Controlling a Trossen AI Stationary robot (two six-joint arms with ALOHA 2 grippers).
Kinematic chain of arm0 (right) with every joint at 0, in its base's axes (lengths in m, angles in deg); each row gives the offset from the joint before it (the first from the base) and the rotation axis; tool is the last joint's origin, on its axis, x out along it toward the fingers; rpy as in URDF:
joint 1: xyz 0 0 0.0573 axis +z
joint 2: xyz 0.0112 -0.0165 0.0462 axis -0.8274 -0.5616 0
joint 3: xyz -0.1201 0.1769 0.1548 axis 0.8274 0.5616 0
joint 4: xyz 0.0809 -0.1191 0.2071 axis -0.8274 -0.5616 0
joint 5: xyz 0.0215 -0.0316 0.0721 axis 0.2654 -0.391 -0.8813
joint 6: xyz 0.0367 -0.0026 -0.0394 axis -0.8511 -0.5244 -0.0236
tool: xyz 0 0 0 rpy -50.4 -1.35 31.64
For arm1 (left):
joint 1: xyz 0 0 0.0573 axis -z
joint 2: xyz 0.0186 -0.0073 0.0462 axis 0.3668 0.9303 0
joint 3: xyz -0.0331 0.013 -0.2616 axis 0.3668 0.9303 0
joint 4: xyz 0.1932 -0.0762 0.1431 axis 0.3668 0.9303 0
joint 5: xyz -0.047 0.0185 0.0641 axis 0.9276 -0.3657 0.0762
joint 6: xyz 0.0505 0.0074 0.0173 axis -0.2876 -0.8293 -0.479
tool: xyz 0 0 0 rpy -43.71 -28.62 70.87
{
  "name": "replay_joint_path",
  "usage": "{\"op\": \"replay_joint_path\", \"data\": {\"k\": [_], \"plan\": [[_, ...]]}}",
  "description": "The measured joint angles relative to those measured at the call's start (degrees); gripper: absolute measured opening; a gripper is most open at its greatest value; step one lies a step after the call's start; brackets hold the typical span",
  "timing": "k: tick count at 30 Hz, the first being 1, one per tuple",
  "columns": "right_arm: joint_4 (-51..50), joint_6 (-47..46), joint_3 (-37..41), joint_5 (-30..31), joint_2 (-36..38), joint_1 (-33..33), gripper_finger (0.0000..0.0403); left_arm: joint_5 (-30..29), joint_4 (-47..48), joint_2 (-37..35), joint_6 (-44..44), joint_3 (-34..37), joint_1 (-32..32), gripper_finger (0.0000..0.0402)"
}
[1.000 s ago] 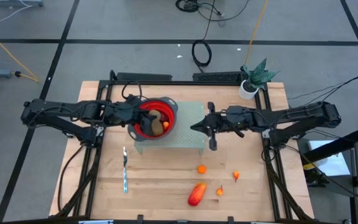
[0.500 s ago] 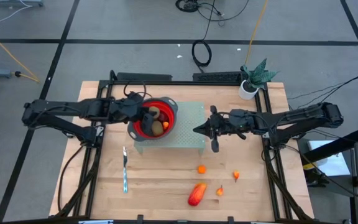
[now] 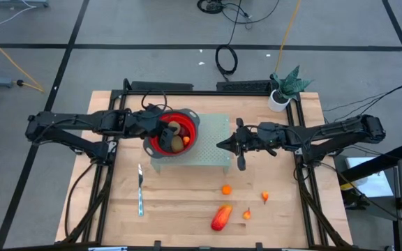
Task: Pick & Place Fruit
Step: Put the kiwi into the strainer bowl on the shelf, then put the right peach into the strainer bowl on the shelf
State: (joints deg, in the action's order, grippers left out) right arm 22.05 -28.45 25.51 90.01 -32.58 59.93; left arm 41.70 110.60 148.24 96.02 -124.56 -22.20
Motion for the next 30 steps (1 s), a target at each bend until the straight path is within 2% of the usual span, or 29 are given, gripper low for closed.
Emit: {"op": "replay_joint_path", "data": {"k": [3,10,14,25,30], "plan": [[-0.02,0.0,0.0,0.0,0.0,0.0,0.0,-0.03,0.02,0.0,0.0,0.0,0.01,0.0157],[-0.02,0.0,0.0,0.0,0.0,0.0,0.0,-0.7,0.08,-0.01,0.02,0.0,0.01,0.022],[-0.01,0.0,0.0,0.0,0.0,0.0,0.0,-0.84,0.06,-1.33,0.02,0.0,0.01,0.0242],[-0.02,-0.07,0.0,0.0,0.0,0.0,0.0,-0.9,-1.58,-9.49,0.81,0.0,0.05,0.0248],[-0.02,-0.13,0.0,-0.11,-0.02,0.14,0.0,-2.16,-1.82,-14.02,-0.62,0.0,0.98,0.0228]]}}
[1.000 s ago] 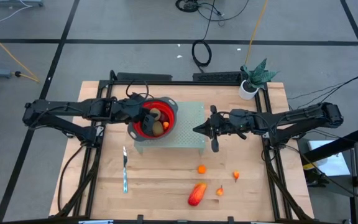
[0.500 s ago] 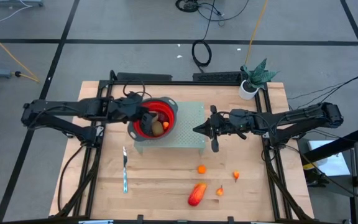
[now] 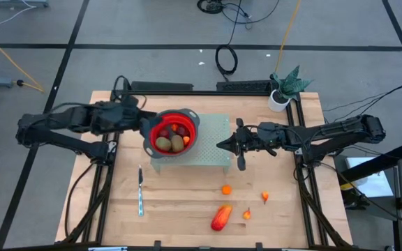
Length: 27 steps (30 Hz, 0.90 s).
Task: Pick & Place Fruit
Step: Put the right peach into the strainer bowl on the shelf
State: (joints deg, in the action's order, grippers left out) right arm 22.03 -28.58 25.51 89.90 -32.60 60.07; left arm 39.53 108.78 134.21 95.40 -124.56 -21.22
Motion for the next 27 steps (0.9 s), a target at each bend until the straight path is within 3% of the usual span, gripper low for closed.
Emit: {"op": "replay_joint_path", "data": {"k": [12,18,27], "plan": [[0.0,12.42,0.0,-0.07,0.0,4.22,0.0,-5.3,0.47,-6.05,-19.44,0.0,4.17,0.0091],[0.0,13.18,0.0,-0.08,0.0,6.49,0.0,-5.25,4.31,-7.45,-24.53,0.0,5.23,0.0016],[0.0,13.09,0.0,0.17,0.0,9.44,0.0,-3.26,7.07,-11.26,-26.49,0.02,7.9,0.0002]]}}
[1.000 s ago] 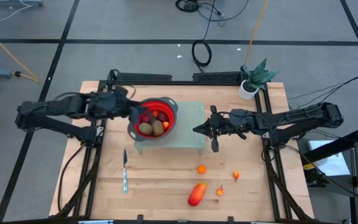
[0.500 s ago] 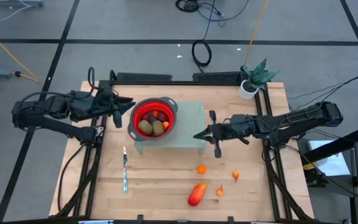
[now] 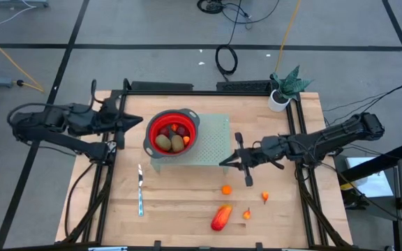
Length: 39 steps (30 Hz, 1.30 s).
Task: Pick & Place Fruit
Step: Put the right peach into the strainer bowl on the shelf
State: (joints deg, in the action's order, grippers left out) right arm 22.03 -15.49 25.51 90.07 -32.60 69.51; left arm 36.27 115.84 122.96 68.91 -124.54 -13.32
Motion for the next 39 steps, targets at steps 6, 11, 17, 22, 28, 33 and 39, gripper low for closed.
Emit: {"op": "replay_joint_path", "data": {"k": [6,11,17,22,28,33,39], "plan": [[0.07,-3.32,0.0,-0.04,0.0,0.33,0.0,-0.02,0.02,-1.58,-1.48,0.0,1.89,0.0002],[0.08,-6.88,0.0,-0.1,0.0,0.33,0.0,0.02,0.01,-1.52,-2.67,0.0,3.49,0.0004],[-0.49,-7.78,0.0,-0.51,0.0,0.33,0.0,0.04,0.0,-1.45,-3.68,0.0,4.92,0.0006],[-0.72,-6.46,0.0,-6.44,-0.02,0.53,0.0,0.08,0.09,-1.45,-4.98,0.0,5.99,0.0002],[-4.71,-3.1,0.0,-9.28,-0.02,4.36,0.0,0.26,0.64,-1.85,-4.43,1.1,7.75,0.0001],[-10.29,-4.45,0.0,-9.26,-0.02,7.92,0.0,0.34,-4.08,-4.18,-3.5,6.94,8.83,0.0002],[-13.14,-7.94,-0.02,-9.25,-0.02,10.86,0.0,0.33,-9.77,-9.31,-3.51,14.38,9.99,0.0002]]}}
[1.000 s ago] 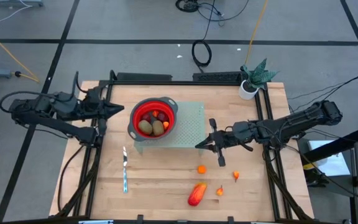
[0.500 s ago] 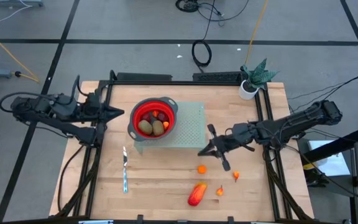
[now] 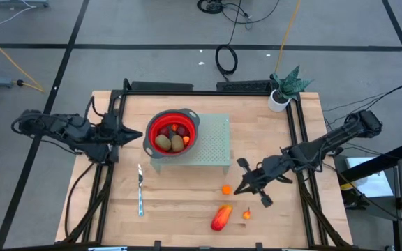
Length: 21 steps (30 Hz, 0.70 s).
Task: Pick & Place Fruit
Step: Put the right peach into the strainer bowl on the shelf
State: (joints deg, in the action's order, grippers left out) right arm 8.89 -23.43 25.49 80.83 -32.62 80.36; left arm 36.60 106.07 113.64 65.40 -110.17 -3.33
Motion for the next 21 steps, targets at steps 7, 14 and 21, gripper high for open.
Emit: {"op": "replay_joint_path", "data": {"k": [7,14,21], "plan": [[-1.82,-0.08,0.0,-0.02,-0.87,2.06,0.0,-0.02,-0.77,-6.01,1.45,5.45,0.98,0.0001],[-6.86,-1.98,-0.02,-0.2,-4.0,3.62,0.0,0.0,-1.99,-11.08,-0.11,8.51,2.28,0.0002],[-18.53,-4.76,-0.02,-1.02,-6.28,7.02,0.0,0.05,-1.87,-14.05,-1.02,9.14,3.05,0.0003]]}}
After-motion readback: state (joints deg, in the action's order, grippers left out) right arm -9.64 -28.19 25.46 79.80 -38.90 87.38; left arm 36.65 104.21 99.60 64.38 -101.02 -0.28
